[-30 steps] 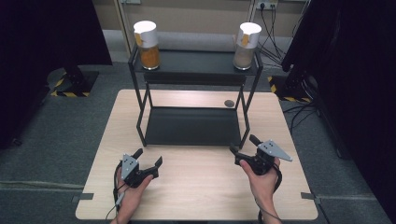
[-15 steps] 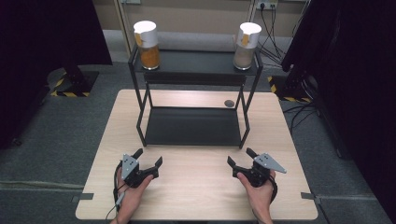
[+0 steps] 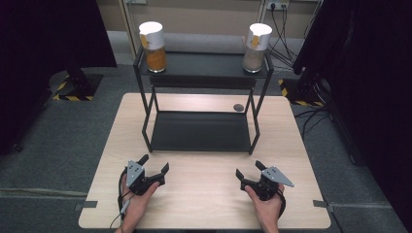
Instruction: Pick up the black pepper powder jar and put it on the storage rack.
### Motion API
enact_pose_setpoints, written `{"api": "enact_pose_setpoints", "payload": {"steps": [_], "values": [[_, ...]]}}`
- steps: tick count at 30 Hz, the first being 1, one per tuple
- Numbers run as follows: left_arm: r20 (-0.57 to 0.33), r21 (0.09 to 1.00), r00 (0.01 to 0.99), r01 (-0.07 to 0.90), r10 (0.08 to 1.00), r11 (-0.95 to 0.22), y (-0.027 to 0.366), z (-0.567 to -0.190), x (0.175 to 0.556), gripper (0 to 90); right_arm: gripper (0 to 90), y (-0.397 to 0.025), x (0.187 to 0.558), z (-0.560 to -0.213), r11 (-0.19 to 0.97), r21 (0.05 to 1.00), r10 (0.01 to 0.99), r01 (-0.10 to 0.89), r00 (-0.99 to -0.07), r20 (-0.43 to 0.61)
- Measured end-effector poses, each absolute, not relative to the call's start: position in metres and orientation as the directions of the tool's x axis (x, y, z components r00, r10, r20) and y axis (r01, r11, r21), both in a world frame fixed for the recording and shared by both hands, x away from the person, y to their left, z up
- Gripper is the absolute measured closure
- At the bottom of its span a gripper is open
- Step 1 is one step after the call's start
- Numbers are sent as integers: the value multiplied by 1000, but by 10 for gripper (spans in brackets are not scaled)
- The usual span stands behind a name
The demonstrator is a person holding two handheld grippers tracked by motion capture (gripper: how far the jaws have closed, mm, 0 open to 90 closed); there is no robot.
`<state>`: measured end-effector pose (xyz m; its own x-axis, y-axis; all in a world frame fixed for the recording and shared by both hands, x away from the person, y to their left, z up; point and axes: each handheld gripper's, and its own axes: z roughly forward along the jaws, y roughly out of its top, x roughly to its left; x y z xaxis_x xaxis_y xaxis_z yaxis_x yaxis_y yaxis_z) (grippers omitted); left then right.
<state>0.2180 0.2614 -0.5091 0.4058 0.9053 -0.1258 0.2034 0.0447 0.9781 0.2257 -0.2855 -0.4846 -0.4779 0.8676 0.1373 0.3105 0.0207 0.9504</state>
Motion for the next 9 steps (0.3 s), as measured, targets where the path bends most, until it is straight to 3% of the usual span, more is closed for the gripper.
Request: {"api": "enact_pose_setpoints", "payload": {"steps": [9], "values": [[-136,976,405,209,904,53,263,-509,219,103,28,-287,223,-482,-2,956,865,292,-480,148]]}}
